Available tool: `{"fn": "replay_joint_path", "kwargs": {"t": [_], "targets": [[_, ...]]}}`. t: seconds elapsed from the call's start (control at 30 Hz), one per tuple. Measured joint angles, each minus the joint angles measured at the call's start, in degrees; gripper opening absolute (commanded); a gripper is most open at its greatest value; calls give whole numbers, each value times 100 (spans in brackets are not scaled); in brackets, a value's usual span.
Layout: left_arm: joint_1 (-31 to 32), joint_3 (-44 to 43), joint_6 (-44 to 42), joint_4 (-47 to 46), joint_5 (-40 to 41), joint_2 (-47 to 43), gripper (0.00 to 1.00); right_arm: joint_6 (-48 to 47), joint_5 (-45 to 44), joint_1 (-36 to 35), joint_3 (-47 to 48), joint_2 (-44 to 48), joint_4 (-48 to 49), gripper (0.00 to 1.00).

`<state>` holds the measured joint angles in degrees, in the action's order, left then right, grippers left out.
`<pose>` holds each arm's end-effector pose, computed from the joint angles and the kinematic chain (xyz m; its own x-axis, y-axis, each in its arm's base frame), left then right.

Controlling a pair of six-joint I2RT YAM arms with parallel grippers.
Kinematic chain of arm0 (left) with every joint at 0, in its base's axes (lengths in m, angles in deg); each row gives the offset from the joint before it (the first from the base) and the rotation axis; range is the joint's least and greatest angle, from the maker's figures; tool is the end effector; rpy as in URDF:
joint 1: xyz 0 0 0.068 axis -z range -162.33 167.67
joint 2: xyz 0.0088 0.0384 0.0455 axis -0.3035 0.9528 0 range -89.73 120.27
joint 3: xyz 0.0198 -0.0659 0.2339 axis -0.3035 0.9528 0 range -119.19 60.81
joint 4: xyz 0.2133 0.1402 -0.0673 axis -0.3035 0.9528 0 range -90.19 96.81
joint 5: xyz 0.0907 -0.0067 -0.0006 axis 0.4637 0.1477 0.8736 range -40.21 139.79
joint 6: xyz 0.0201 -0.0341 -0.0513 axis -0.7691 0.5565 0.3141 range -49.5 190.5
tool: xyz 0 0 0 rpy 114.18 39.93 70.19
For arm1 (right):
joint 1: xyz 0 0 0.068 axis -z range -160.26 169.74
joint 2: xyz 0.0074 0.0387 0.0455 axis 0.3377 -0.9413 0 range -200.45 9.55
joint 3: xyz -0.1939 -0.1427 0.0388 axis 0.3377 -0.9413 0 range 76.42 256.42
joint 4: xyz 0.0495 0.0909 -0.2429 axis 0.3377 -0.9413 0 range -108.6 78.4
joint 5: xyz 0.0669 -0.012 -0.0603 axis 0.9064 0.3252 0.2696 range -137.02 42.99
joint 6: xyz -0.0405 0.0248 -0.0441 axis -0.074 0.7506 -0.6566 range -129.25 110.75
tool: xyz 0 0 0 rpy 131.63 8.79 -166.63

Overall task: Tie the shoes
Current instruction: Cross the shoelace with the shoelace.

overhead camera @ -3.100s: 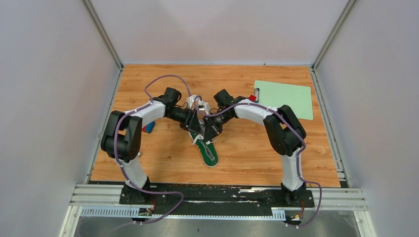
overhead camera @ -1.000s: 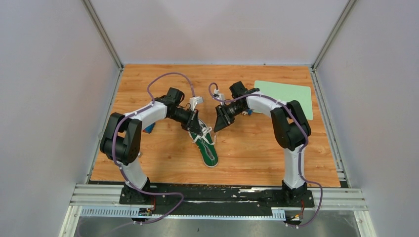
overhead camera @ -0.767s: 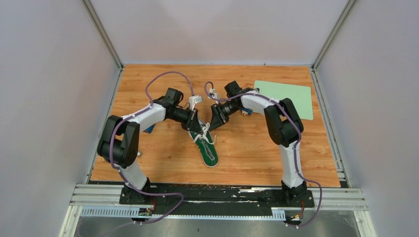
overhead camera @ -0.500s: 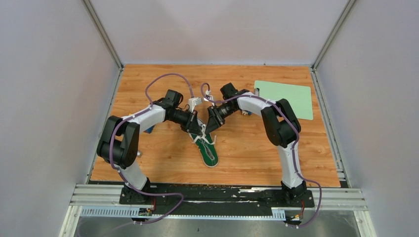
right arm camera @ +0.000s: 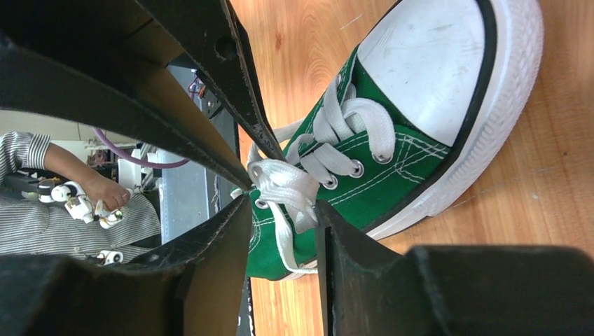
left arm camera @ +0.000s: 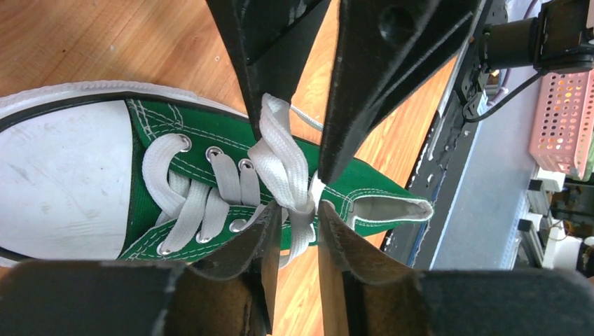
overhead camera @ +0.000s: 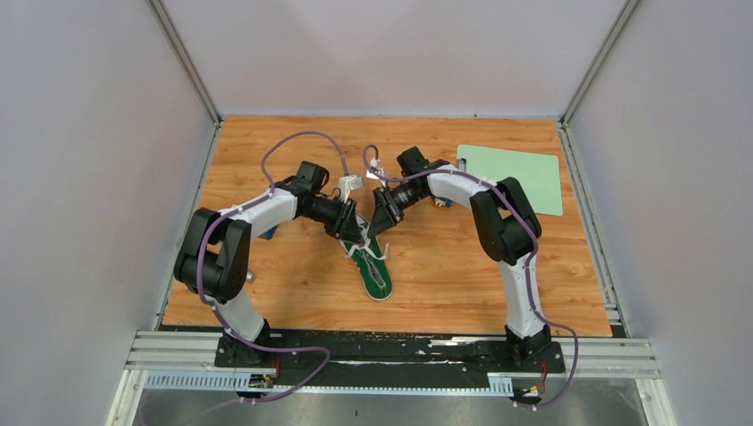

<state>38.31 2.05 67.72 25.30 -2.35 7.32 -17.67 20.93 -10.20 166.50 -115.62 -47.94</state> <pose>0.2917 -0.1524 0.1450 -0.8122 0.3378 -0.4756 0.5829 0.4355 -0.6860 0.3419 0.2510 0.1234 -0.7476 -0.4940 -0.4438 -0.5588 0.1068 0.8224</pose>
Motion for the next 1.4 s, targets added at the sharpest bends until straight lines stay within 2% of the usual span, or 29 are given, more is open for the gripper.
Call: {"fn": "replay_joint_path", "kwargs": {"t": [0.13, 0.4, 0.5, 0.73, 0.93, 1.0, 1.2, 1.4], "targets": [[0, -2, -245, 50, -50, 0, 38, 120, -149, -2, 103, 0, 66, 26], [2, -192, -793, 313, -68, 0, 39, 297, -570, -4, 225, 0, 243, 24], [2, -295, -990, 396, -74, 0, 40, 380, -656, -4, 232, 0, 310, 26], [2, -463, -1408, 688, -44, 79, 40, 688, -756, -4, 356, -4, 457, 38], [2, -483, -1471, 850, 37, 210, 40, 1001, -761, -7, 374, -111, 603, 39], [2, -483, -1469, 872, 48, 232, 40, 1078, -763, -7, 374, -157, 634, 34], [2, -490, -1469, 933, 66, 238, 40, 1220, -739, -7, 374, -199, 706, 11], [2, -557, -1469, 1021, 66, 238, 41, 1283, -737, -7, 455, -199, 721, 5]]}}
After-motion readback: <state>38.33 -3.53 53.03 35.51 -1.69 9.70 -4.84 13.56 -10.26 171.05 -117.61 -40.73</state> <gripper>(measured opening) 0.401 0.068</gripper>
